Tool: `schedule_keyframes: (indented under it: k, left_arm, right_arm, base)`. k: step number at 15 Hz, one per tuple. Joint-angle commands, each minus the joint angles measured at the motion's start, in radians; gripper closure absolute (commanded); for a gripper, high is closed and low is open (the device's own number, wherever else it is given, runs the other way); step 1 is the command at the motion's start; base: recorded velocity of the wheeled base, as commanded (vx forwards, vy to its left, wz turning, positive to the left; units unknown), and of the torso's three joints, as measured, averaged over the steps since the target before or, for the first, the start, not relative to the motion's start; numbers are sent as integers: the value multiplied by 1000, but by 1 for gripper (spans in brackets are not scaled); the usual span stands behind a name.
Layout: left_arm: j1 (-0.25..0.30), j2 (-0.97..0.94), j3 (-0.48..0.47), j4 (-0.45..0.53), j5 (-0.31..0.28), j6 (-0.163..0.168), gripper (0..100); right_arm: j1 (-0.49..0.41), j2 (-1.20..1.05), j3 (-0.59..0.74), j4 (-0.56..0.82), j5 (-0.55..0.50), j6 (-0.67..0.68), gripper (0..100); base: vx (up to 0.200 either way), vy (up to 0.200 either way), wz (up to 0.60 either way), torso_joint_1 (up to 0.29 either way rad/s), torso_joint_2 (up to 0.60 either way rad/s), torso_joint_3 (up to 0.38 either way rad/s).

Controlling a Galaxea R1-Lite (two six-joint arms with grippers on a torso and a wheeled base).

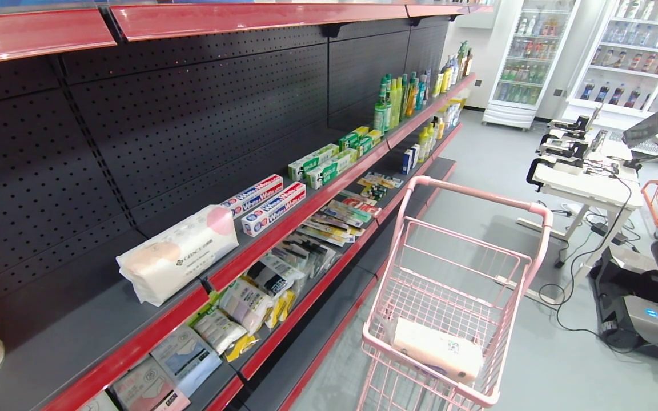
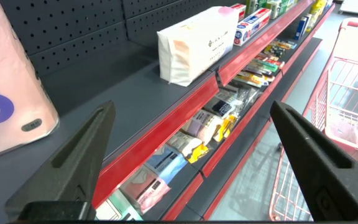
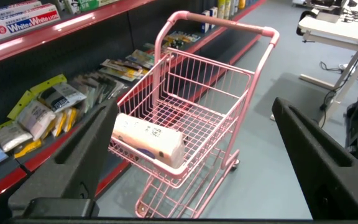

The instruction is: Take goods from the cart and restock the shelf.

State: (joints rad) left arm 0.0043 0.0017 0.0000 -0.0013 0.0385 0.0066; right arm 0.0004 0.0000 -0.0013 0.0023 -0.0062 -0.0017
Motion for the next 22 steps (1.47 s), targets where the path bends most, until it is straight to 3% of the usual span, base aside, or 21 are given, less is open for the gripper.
schedule_keyframes:
  k: [1, 4, 9, 10, 11, 12, 13, 15, 16, 18, 19, 20, 22]
  left_arm:
    - [0, 1, 0, 0, 1, 0, 0]
    - [0, 1, 0, 0, 0, 1, 0]
    - [0, 1, 0, 0, 0, 0, 0]
    - [0, 1, 0, 0, 0, -2, 0]
    - [0, 1, 0, 0, 0, -2, 0]
    - [0, 1, 0, 0, 0, -2, 0]
    - [0, 1, 0, 0, 0, -2, 0]
    - [0, 1, 0, 0, 0, -2, 0]
    - [0, 1, 0, 0, 0, -2, 0]
    - [0, 1, 0, 0, 0, -2, 0]
    - [0, 1, 0, 0, 0, -2, 0]
    - [0, 1, 0, 0, 0, -2, 0]
    - [0, 1, 0, 0, 0, -2, 0]
  right_arm:
    - [1, 2, 1, -1, 3, 3, 0]
    - [-3, 3, 0, -2, -9, 63, 0]
    - [-11, 57, -46, 4, -8, 0, 0]
    - [12, 233, -204, 1, 14, 34, 0]
    - [21, 569, -540, 7, -11, 266, 0]
    - [20, 660, -637, 15, -14, 318, 0]
    - [30, 833, -697, 33, 51, 281, 0]
    - [26, 911, -655, 45, 101, 216, 0]
    - [32, 1173, -655, 36, 117, 101, 0]
    - [75, 1459, -700, 25, 181, -55, 0]
    - [79, 1486, -706, 18, 190, -66, 0]
    - [82, 1669, -761, -36, 242, -147, 0]
    - [78, 1807, -792, -42, 336, -285, 0]
  base:
    - [0, 0, 0, 0, 0, 0]
    - [0, 0, 0, 0, 0, 0]
    - [0, 0, 0, 0, 0, 0]
    - [0, 0, 0, 0, 0, 0]
    - [0, 0, 0, 0, 0, 0]
    - [0, 0, 0, 0, 0, 0]
    - [0, 0, 0, 0, 0, 0]
    - [0, 0, 0, 0, 0, 0]
    - [0, 0, 0, 0, 0, 0]
    - [0, 0, 0, 0, 0, 0]
    - [0, 0, 0, 0, 0, 0]
    - [0, 0, 0, 0, 0, 0]
    - [0, 0, 0, 0, 0, 0]
